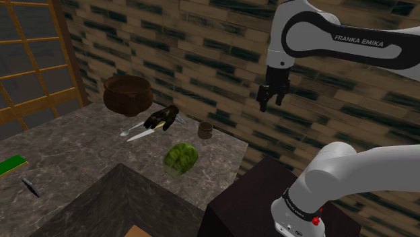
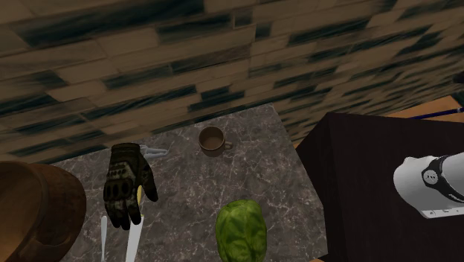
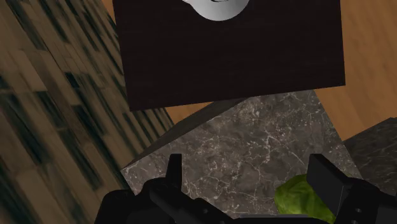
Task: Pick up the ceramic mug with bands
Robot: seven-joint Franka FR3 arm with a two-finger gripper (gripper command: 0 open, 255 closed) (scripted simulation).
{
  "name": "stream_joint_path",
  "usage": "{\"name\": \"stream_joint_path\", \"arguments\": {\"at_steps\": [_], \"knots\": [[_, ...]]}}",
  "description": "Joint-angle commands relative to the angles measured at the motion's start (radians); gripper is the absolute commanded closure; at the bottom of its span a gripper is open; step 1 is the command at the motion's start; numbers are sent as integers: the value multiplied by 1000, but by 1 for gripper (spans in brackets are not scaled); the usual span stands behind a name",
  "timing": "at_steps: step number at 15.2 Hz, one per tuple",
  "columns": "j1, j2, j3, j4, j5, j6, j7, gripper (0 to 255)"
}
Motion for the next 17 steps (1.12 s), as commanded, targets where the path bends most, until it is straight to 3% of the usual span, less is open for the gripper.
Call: {"name": "stream_joint_path", "arguments": {"at_steps": [1, 9, 17], "knots": [[0, 0, 0, 0, 0, 0, 0, 0], [-14, 222, -26, -44, -11, 282, -3, 0], [-26, 504, -47, 7, -15, 530, -8, 0]]}}
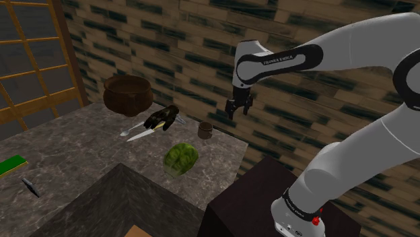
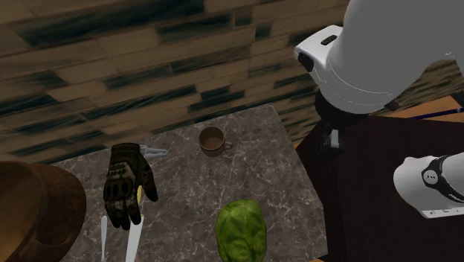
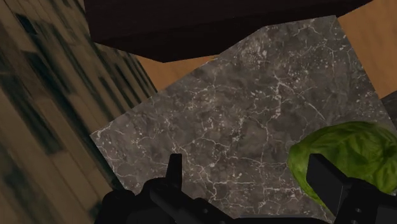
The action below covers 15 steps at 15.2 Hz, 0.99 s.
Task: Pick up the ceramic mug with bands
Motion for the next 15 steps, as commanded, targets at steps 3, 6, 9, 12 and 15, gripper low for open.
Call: {"name": "stream_joint_path", "arguments": {"at_steps": [3, 6, 9, 12, 15], "knots": [[-7, 151, -11, 47, 1, 114, -7, 0], [-11, 267, -16, 102, 5, 180, -13, 0], [-15, 383, -20, 169, 12, 236, -19, 0], [-20, 499, -22, 247, 20, 280, -26, 0], [-26, 615, -22, 337, 30, 312, -34, 0]]}}
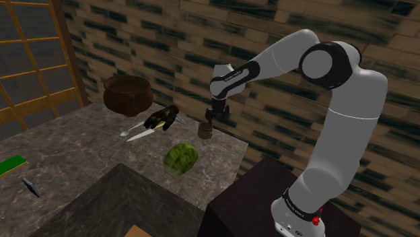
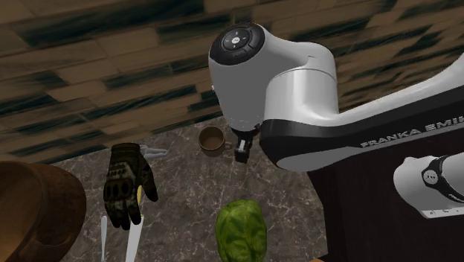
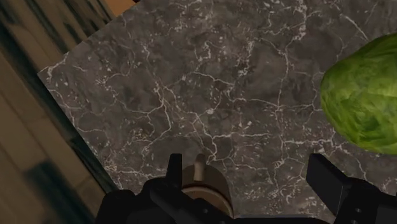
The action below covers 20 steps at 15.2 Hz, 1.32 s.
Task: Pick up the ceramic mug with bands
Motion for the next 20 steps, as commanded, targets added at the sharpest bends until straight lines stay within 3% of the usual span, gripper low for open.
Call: {"name": "stream_joint_path", "arguments": {"at_steps": [1, 7, 13, 20], "knots": [[-2, 82, 2, 64, 6, 22, -1, 0], [-16, 318, 6, 291, 24, 42, -15, 0], [-30, 571, 13, 589, 38, 8, -25, 0], [-31, 651, 14, 635, 39, 43, -25, 0]]}}
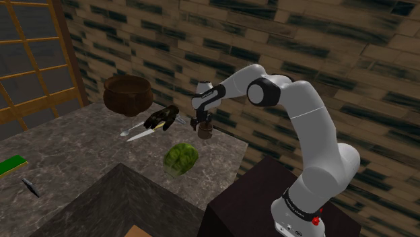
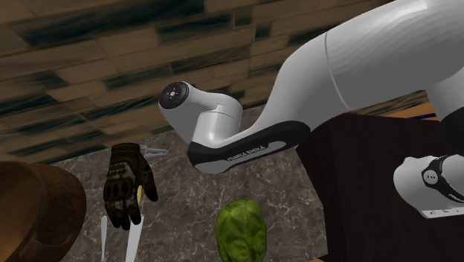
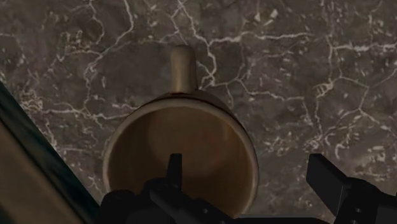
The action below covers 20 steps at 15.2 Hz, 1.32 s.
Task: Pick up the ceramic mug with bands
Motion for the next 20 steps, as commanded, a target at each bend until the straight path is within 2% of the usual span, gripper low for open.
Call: {"name": "stream_joint_path", "arguments": {"at_steps": [1, 3, 4, 13, 20], "knots": [[1, 33, 0, 21, 0, 13, 1, 0], [1, 33, 0, 21, 0, 13, 1, 0], [0, 33, 0, 21, 0, 13, 1, 255], [1, 33, 0, 21, 0, 13, 1, 255], [1, -43, 0, -11, 0, -31, 1, 255]]}}
